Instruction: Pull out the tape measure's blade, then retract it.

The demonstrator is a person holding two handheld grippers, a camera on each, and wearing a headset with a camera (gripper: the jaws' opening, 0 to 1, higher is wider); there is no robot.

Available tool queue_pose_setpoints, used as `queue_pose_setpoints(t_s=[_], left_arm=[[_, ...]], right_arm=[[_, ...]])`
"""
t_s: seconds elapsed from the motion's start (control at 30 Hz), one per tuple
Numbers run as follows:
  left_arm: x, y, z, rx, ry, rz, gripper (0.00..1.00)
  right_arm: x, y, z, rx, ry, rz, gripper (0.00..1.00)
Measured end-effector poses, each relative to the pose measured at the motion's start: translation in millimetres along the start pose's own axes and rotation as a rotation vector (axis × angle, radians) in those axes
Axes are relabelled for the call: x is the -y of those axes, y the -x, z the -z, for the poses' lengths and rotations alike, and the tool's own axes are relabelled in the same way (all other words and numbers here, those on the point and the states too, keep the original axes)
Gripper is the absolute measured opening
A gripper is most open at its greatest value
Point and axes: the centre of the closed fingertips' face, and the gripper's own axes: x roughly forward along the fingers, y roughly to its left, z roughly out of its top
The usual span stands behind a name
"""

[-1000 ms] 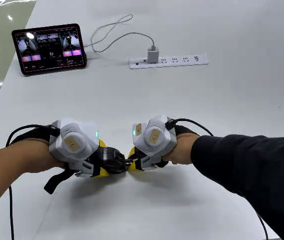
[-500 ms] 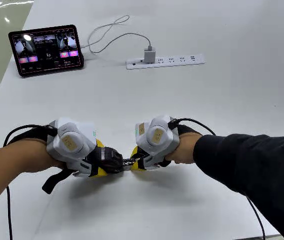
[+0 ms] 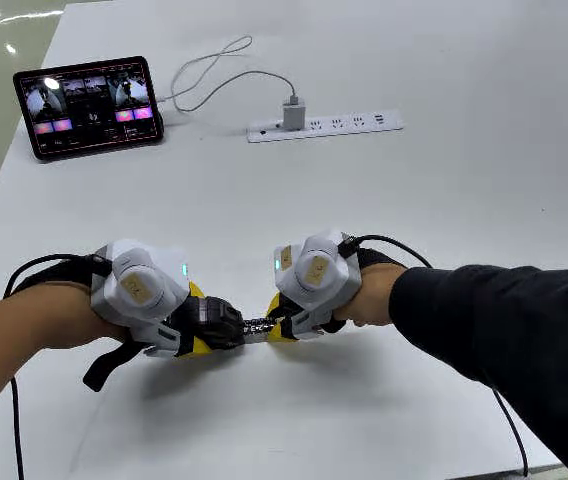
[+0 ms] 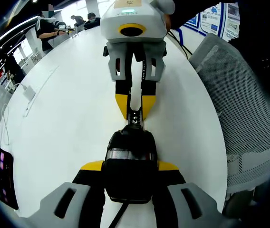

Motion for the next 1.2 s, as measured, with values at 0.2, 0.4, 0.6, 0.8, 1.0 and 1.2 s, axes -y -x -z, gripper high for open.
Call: queue_pose_setpoints(t_s=[0.2,0.4,0.6,0.8,1.0,1.2], left_arm=[[0.3,-0.4,0.4,0.0,-0.013,-0.006,0.33],[0.7,-0.4,0.7,-0.002,-0.011,-0.016,0.33],[1.0,-0.3,-0.2,0.01,-0.01,-0.021,0.33],[1.2,-1.2,-0.7,0.002,-0.009,-0.015,0.33],[1.1,-1.2,-0.1,0.004,-0.007,-0.012,0.33],[0.7,-0.9,0.9,0.003,0.002,-0.013,0.33]], right_arm=[[0.2,3.0,4.4,-0.007,-0.005,0.0,0.09],[-0.5,6.8,9.2,-0.011,-0.008,0.005,0.09],[-0.5,9.3,12.2,-0.014,-0.016,0.011,0.09],[-0.9,12.4,16.2,-0.018,-0.02,0.012,0.09],[-1.3,14.5,19.1,-0.003,-0.04,0.01,0.09],[-1.1,15.2,20.2,-0.006,-0.029,0.011,0.09]])
